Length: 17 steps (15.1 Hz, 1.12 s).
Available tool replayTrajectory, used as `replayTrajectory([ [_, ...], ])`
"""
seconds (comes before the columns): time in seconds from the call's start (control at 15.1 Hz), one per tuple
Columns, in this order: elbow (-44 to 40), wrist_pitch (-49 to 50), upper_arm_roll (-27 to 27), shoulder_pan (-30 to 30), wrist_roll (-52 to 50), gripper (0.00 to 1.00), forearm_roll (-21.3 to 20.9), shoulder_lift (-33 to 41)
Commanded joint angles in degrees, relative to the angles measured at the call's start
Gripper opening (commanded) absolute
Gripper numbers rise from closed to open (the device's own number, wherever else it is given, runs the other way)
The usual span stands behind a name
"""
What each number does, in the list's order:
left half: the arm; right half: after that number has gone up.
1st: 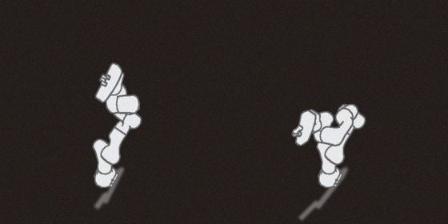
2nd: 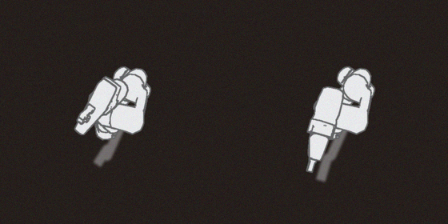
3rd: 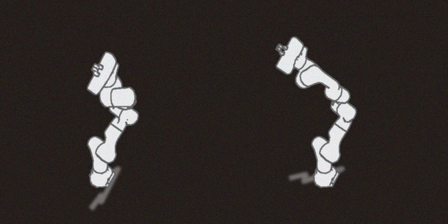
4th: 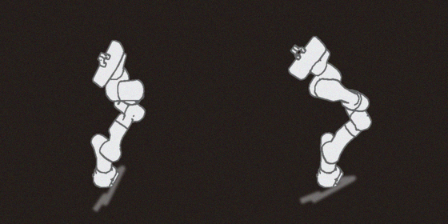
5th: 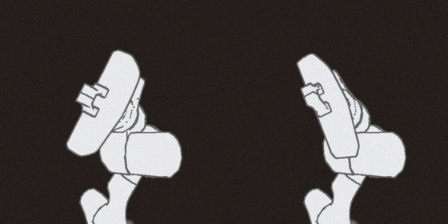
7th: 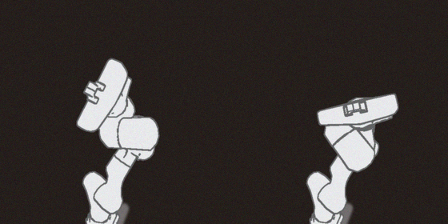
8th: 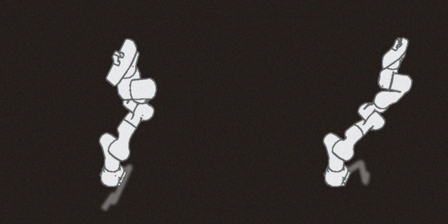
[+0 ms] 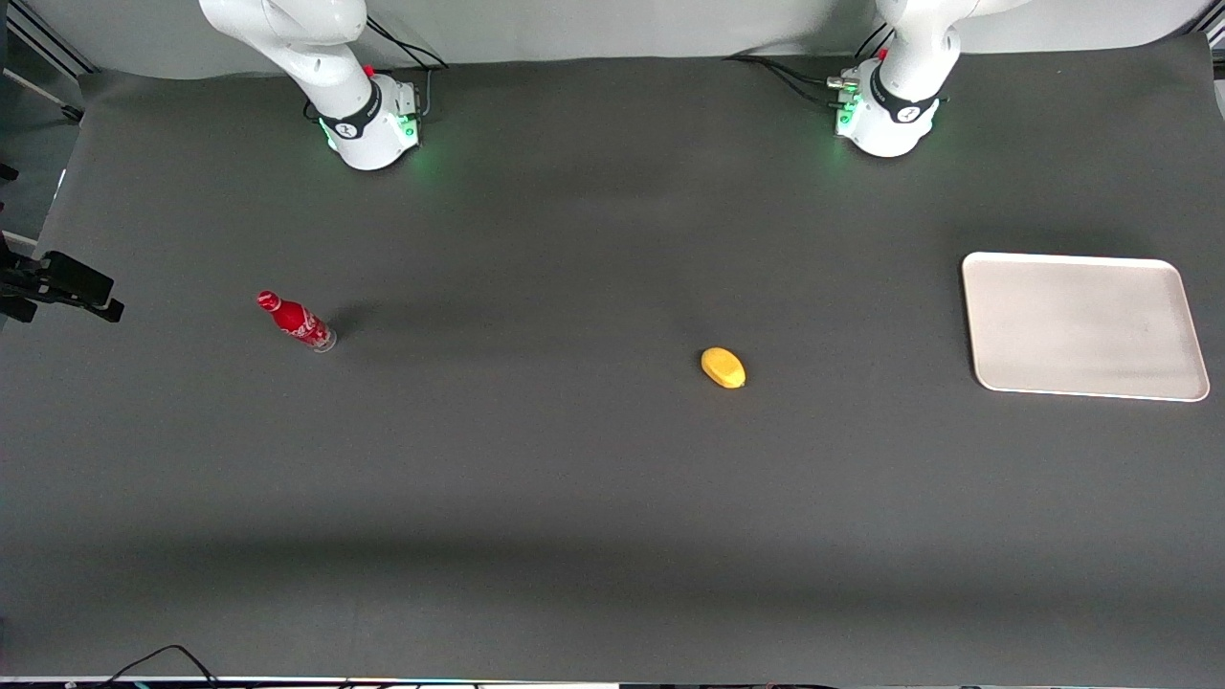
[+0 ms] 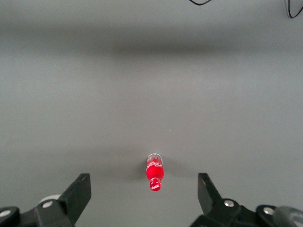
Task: Place red cookie box on tray
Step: 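Carry the held box up and over onto the white tray, then lower the box onto the tray and open the left gripper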
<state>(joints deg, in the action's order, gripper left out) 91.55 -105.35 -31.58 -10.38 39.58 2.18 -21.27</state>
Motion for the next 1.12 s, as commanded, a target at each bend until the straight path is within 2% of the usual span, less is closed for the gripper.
replayTrajectory([
  [0.0, 16.6, -13.9, -1.5, 1.1, 3.8, 0.0, -0.3, 4.4],
  [0.2, 25.8, -25.6, -1.6, 0.9, 3.8, 0.0, -0.2, 4.0],
  [0.33, 28.7, -32.0, -1.6, 0.5, 6.7, 0.0, 0.0, 2.9],
  [0.6, 27.3, -37.4, -1.5, 0.3, 12.4, 0.0, 9.0, -3.1],
  [1.06, 21.6, -37.6, -1.1, 0.2, 16.6, 0.0, 15.2, -9.7],
])
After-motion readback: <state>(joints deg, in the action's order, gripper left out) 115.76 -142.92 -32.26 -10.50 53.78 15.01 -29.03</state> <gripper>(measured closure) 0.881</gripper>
